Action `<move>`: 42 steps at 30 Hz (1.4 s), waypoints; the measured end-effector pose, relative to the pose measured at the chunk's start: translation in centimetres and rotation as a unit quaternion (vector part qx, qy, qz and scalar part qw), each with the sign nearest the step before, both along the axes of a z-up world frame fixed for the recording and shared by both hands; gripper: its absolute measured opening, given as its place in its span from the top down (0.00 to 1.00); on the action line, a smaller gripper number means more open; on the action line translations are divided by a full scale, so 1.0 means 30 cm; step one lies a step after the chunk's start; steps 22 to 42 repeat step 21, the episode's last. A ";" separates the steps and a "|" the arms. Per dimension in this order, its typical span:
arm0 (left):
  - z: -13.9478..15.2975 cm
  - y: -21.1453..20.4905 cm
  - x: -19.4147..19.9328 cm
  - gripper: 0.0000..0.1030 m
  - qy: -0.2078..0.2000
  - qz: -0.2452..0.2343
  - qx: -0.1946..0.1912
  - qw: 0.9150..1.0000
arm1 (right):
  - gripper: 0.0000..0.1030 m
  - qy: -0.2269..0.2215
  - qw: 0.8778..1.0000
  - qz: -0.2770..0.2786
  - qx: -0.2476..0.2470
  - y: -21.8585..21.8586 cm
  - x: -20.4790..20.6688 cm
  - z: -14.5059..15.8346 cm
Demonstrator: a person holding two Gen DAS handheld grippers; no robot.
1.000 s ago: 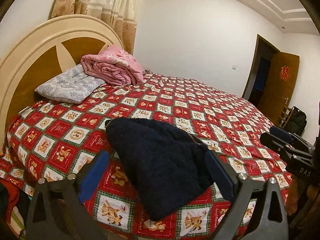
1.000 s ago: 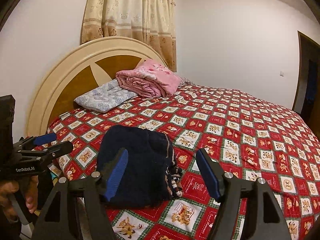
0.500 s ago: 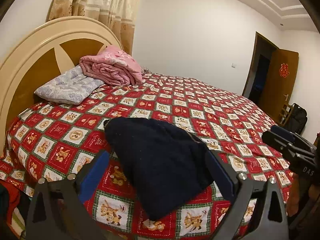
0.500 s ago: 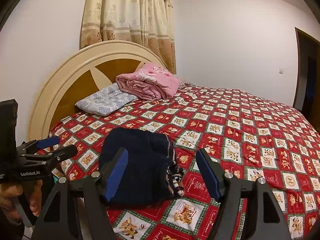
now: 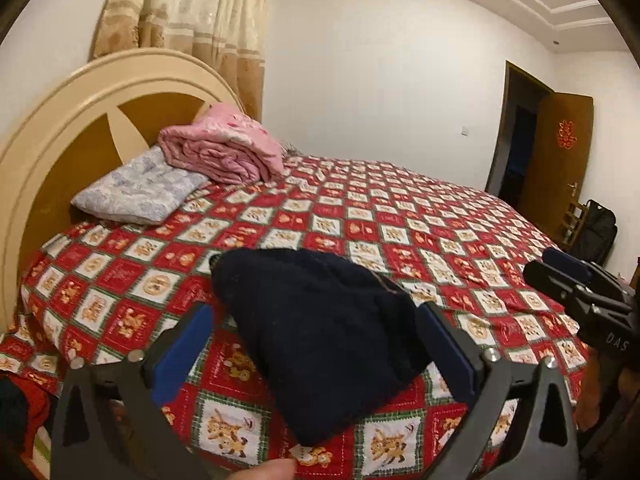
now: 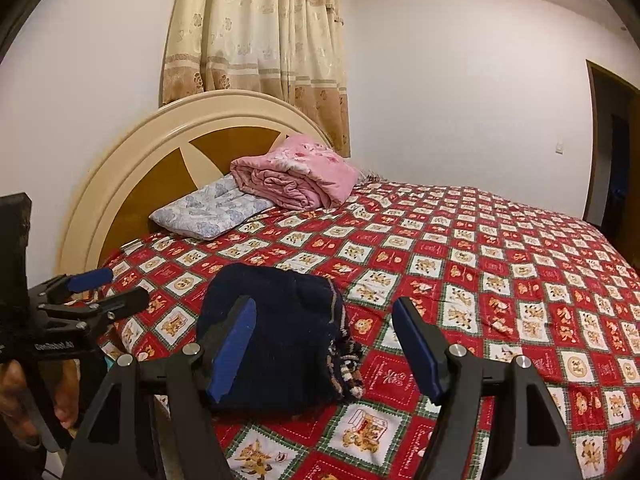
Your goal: Fold small clothes
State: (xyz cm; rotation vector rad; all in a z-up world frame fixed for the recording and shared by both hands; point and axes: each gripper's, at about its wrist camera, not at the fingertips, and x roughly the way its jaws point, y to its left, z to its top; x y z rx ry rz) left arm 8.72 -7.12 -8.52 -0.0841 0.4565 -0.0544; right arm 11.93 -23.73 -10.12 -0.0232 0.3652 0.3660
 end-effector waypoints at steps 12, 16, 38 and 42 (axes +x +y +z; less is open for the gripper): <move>0.020 -0.018 -0.011 0.00 -0.011 -0.001 0.006 1.000 | 0.31 -0.016 1.000 0.002 -0.004 -0.002 -0.021 0.011; 0.004 -0.027 -0.009 0.00 -0.009 -0.008 0.009 1.000 | 0.31 -0.020 1.000 0.004 -0.005 0.005 -0.031 0.010; 0.001 -0.038 -0.015 0.00 -0.011 -0.011 0.011 1.000 | 0.31 -0.025 1.000 0.003 -0.001 -0.003 -0.037 0.012; 0.001 -0.038 -0.015 0.00 -0.011 -0.011 0.011 1.000 | 0.31 -0.025 1.000 0.003 -0.001 -0.003 -0.037 0.012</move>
